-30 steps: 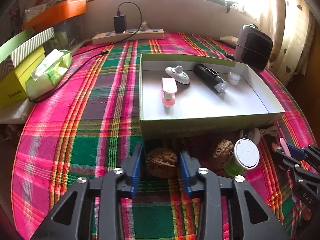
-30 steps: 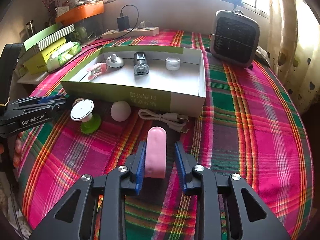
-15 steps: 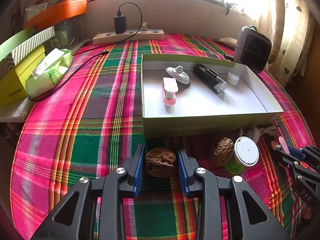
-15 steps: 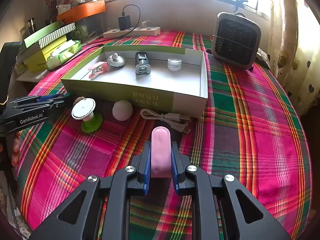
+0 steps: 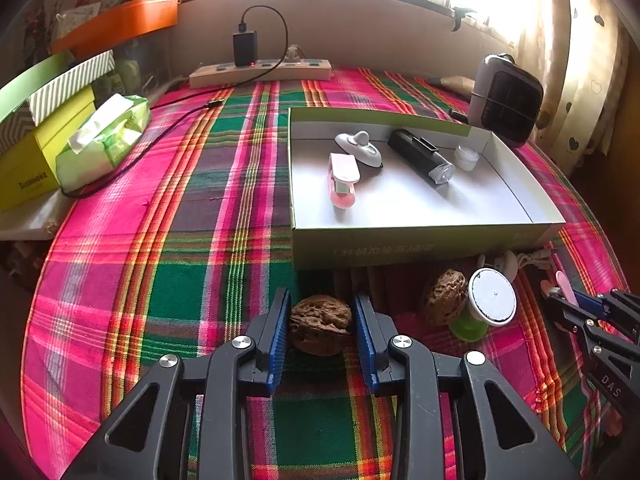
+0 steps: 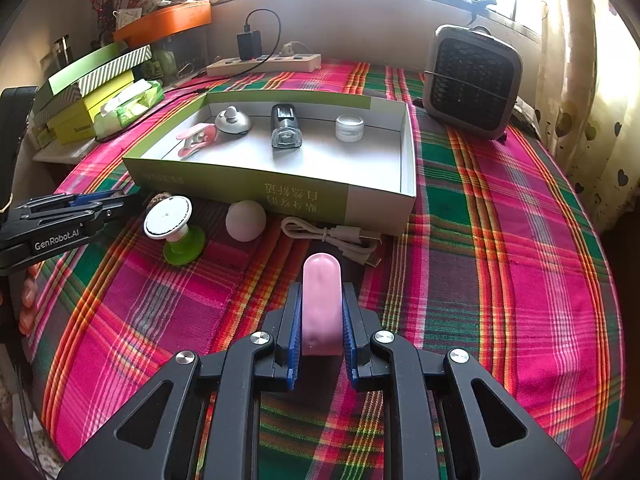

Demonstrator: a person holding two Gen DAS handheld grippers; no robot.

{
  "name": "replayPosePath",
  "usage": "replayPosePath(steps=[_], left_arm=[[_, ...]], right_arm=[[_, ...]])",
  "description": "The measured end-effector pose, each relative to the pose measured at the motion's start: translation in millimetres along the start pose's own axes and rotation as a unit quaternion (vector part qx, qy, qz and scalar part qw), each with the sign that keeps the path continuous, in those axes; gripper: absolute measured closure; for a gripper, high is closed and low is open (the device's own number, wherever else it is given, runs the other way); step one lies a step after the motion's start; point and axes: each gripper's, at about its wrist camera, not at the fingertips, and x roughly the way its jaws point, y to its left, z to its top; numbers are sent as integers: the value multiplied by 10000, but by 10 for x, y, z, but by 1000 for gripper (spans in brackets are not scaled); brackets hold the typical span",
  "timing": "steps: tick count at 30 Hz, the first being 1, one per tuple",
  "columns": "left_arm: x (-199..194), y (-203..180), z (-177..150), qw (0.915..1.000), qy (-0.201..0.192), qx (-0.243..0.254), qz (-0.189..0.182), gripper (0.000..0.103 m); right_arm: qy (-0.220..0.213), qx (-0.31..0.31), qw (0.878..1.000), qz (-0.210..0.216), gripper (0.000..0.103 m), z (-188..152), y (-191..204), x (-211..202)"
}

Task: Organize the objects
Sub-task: 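Close the left gripper on the walnut while the right gripper holds the pink block, then carry the walnut and pink block with both grippers into the box lid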

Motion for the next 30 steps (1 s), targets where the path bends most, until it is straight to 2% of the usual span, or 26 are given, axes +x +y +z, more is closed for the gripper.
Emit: replayPosePath(steps=[16, 21, 30], left_arm=[[-225, -16, 117, 9995, -293, 73, -118, 74], [-278, -77, 230, 9988, -433, 181, -127, 74], [-205, -182, 479, 9976, -471, 351, -365, 74]], right_arm=[[-153, 124, 9994, 268, 84, 92, -45, -123], [-240, 131, 9989, 376, 84, 208, -81, -176], [-329, 107, 9987, 369, 84, 531, -192, -119]])
